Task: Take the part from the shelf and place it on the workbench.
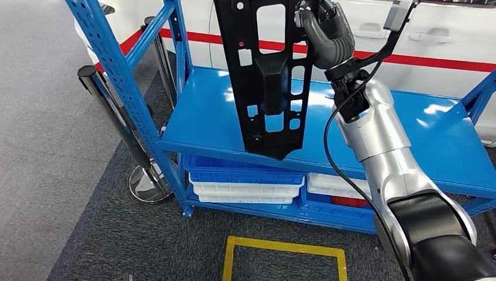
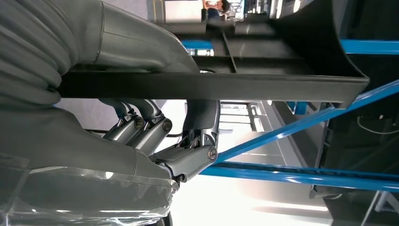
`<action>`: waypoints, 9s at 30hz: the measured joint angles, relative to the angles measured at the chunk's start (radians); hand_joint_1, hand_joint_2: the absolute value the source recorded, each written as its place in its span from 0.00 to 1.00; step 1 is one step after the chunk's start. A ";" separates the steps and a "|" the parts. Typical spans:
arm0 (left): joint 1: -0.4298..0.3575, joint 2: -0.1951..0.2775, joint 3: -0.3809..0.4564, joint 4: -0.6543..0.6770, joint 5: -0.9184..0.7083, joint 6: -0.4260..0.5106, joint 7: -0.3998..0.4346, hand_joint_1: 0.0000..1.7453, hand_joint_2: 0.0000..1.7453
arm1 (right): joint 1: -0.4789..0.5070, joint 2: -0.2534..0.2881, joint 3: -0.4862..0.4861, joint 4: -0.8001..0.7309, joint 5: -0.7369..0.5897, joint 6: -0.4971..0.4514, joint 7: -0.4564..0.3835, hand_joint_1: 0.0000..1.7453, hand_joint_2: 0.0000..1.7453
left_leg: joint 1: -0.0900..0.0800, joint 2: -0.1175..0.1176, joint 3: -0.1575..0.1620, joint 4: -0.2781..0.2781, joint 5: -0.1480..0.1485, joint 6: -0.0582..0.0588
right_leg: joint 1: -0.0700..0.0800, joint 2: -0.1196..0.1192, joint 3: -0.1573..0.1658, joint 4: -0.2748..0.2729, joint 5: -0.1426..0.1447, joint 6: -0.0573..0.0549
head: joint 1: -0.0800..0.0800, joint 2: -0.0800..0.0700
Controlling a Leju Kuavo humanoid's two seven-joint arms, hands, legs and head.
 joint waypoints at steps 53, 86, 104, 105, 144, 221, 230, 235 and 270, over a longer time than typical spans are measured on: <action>-0.009 -0.010 -0.043 0.001 -0.022 0.058 0.083 0.00 1.00 | 0.014 -0.046 0.080 -0.082 -0.052 -0.012 0.011 1.00 1.00 | 0.001 0.000 -0.065 0.222 -0.101 -0.048 | 0.007 -0.006 0.117 -0.276 0.146 -0.052 | 0.000 0.000; 0.006 -0.012 -0.040 0.001 -0.010 0.050 0.080 0.00 1.00 | 0.031 -0.044 0.103 -0.052 -0.032 0.004 -0.006 1.00 1.00 | -0.002 0.002 0.041 0.079 -0.074 -0.041 | 0.005 -0.005 0.084 -0.270 0.174 -0.040 | 0.000 0.000; 0.012 -0.011 -0.039 0.002 -0.010 0.050 0.079 0.00 1.00 | -0.006 -0.038 0.108 -0.032 -0.048 0.019 0.021 1.00 1.00 | -0.005 0.006 -0.039 0.012 0.032 -0.027 | -0.001 0.001 0.184 -0.264 0.078 -0.006 | 0.000 0.000; 0.012 -0.011 -0.039 0.002 -0.009 0.051 0.079 0.00 1.00 | -0.007 -0.036 0.109 -0.030 -0.050 0.019 0.021 1.00 1.00 | -0.006 0.005 -0.040 0.011 0.038 -0.034 | -0.001 0.001 0.180 -0.266 0.085 -0.015 | 0.000 0.000; 0.015 -0.012 -0.039 0.002 -0.015 0.041 0.069 0.00 1.00 | 0.013 -0.051 0.115 -0.039 -0.046 0.001 0.017 1.00 1.00 | 0.000 0.009 -0.117 0.278 -0.122 -0.057 | -0.002 -0.001 0.124 -0.271 0.140 -0.052 | 0.000 0.000; 0.004 -0.019 -0.049 0.002 -0.030 0.053 0.067 0.00 1.00 | 0.068 -0.075 0.104 -0.069 0.002 0.001 -0.016 1.00 1.00 | 0.001 0.054 0.017 -0.007 -0.002 -0.011 | -0.007 0.000 0.011 -0.024 0.049 0.001 | 0.001 0.000; 0.002 -0.020 -0.049 0.002 -0.029 0.051 0.064 0.00 1.00 | 0.062 -0.080 0.100 -0.073 0.004 0.002 -0.018 1.00 1.00 | -0.008 0.077 -0.002 0.043 -0.043 -0.050 | 0.002 -0.032 0.118 -0.268 0.143 -0.046 | 0.000 0.000; 0.008 -0.020 -0.049 0.002 -0.030 0.050 0.064 0.00 1.00 | 0.065 -0.080 0.103 -0.074 0.004 0.004 -0.017 1.00 1.00 | -0.003 0.016 -0.107 0.301 -0.157 -0.056 | 0.003 0.031 0.107 -0.268 0.155 -0.059 | 0.000 0.000; 0.009 -0.019 -0.056 0.002 -0.011 0.041 0.062 0.00 1.00 | 0.055 -0.107 0.083 -0.067 0.004 -0.009 -0.020 1.00 1.00 | 0.004 -0.051 0.011 0.060 -0.046 -0.042 | 0.000 0.099 0.098 -0.266 0.163 -0.046 | 0.004 0.000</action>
